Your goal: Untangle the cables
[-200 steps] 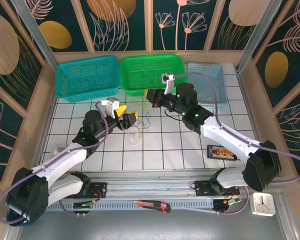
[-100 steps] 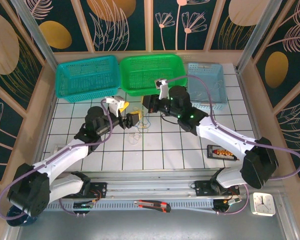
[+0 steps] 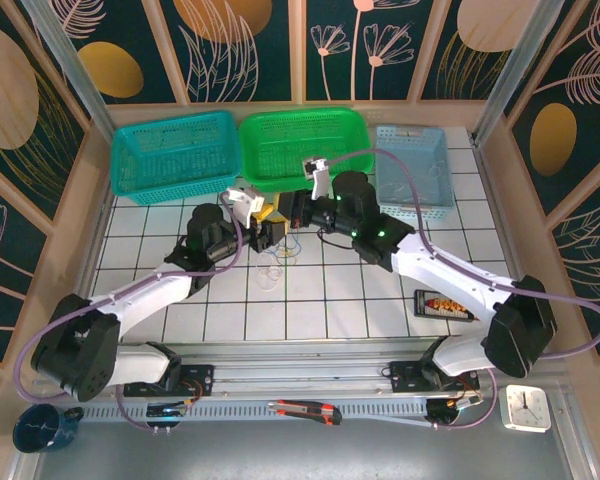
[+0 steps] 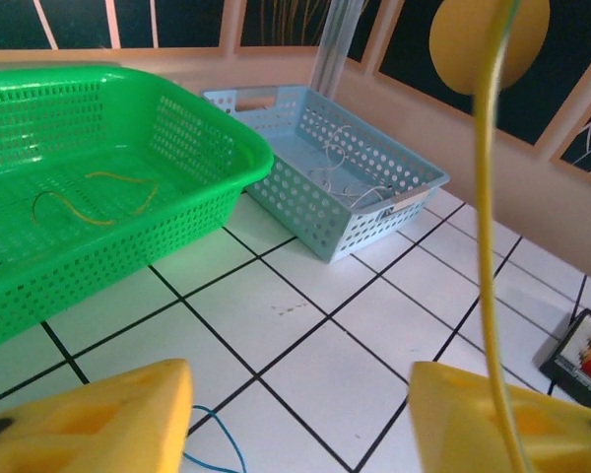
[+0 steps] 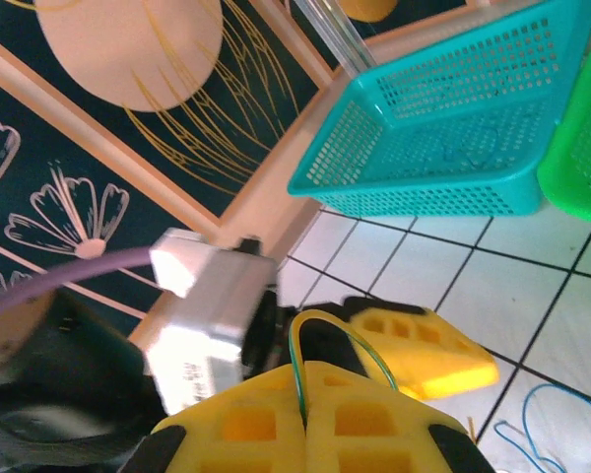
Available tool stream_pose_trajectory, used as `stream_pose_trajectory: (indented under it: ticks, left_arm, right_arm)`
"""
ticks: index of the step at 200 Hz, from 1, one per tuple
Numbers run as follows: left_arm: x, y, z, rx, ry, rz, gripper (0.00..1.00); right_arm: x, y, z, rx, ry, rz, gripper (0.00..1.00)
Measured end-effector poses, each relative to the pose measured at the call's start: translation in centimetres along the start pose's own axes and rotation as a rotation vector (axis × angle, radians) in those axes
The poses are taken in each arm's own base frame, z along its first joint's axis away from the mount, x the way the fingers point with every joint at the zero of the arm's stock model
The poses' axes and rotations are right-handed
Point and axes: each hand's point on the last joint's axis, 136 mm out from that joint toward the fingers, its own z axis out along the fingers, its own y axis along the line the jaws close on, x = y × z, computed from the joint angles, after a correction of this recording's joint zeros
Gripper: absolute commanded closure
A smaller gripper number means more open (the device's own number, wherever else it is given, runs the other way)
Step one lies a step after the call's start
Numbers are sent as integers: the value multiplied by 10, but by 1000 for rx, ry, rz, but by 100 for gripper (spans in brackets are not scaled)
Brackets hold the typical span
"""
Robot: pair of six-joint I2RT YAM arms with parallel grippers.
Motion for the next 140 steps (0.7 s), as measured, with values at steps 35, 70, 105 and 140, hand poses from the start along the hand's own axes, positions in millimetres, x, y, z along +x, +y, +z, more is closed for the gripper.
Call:
stream_pose_trajectory:
  ticks: [35, 70, 105, 140]
  left_arm:
    - [9, 2, 10, 18, 8, -33, 73]
    - [14, 3, 15, 32, 8, -70, 82]
    - [20, 1, 13, 47, 4, -95, 87]
    - [34, 3, 12, 45, 28, -131, 91]
  right_arm:
    - [-22, 22, -14, -53, -59, -2, 100]
    - [-46, 41, -29, -98, -125, -7, 100]
    - [-71, 43, -43, -117, -202, -1, 100]
    - [-90, 37, -52, -112, -258, 12, 100]
